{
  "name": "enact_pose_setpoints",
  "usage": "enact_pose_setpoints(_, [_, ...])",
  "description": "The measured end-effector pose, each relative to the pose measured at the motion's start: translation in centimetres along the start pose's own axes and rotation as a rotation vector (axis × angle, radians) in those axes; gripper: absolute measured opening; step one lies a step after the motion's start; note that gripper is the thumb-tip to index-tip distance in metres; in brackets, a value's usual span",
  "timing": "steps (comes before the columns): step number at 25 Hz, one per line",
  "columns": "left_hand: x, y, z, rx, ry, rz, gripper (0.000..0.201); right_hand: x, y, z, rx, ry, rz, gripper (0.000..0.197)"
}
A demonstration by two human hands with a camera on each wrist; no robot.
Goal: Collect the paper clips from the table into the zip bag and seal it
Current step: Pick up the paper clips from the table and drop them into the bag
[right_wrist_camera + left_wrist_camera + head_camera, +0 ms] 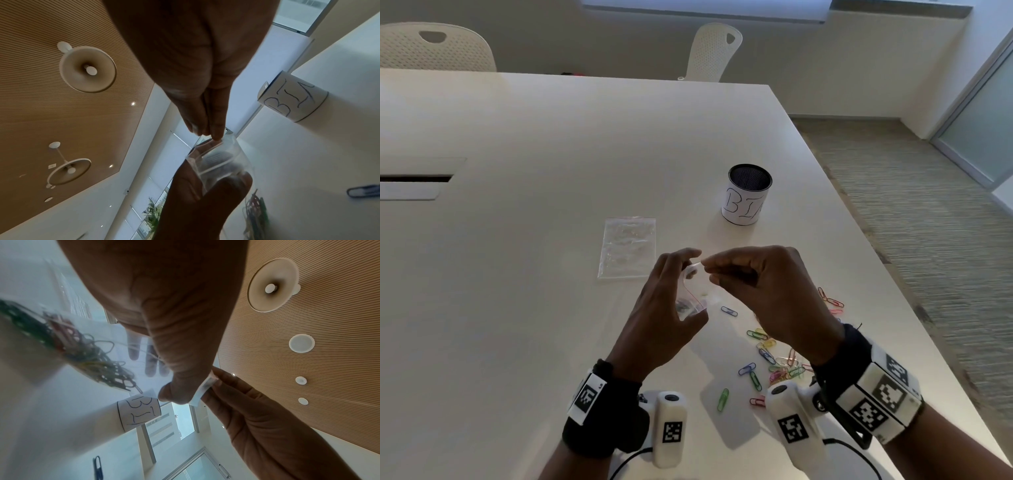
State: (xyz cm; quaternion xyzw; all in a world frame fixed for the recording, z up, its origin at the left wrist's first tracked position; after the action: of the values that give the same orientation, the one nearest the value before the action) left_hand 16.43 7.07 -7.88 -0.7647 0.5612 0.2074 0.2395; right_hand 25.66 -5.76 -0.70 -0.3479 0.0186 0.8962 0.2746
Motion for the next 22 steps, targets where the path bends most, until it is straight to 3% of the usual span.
enact_pose_setpoints(5, [-0.1,0.1,-0.1,0.014,0.007,0.005,0.080,-1.5,1.5,0.1,-0.029,0.011,-0.007,0.012])
enact_pose_setpoints(9, [-0.2,0.1,0.1,0.025,0.005,-0.004,0.079,2.5,4.9,-1.3,-0.035,0.138,0.537,0.018])
enact_pose_setpoints(13, [-0.1,0.1,0.0,0.029,-0.002,0.001,0.080,6.6,7.8,-3.1,-0.148,0.367,0.766,0.020])
enact_pose_setpoints(16, [0.0,0.1,0.0,0.028,-0.007,0.003,0.080,6.8,8.2,-3.9,-0.190,0.454,0.777,0.019])
enact_pose_setpoints(19, [-0.2,0.1,-0.1,0.028,-0.010,-0.006,0.079,4.6,7.5,-5.5,-0.092,0.520,0.711,0.033])
enact_pose_setpoints(22, [-0.2,0.1,-0.2,0.030,-0.010,-0.015,0.078,1.7,6.5,-7.0,-0.004,0.541,0.593,0.021])
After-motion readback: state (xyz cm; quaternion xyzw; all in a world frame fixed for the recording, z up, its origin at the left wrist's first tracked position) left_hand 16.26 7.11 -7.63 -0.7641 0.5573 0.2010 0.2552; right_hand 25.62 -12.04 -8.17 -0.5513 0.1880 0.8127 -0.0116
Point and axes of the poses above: each hand's wrist, its own y-axis away from the middle knuckle, its own x-axis out of the palm, z = x × y, the point moved 6 cm from there along -y, towards the middle knuckle, and after that the axes turned 9 degrees about z, right-handed, at the moved point
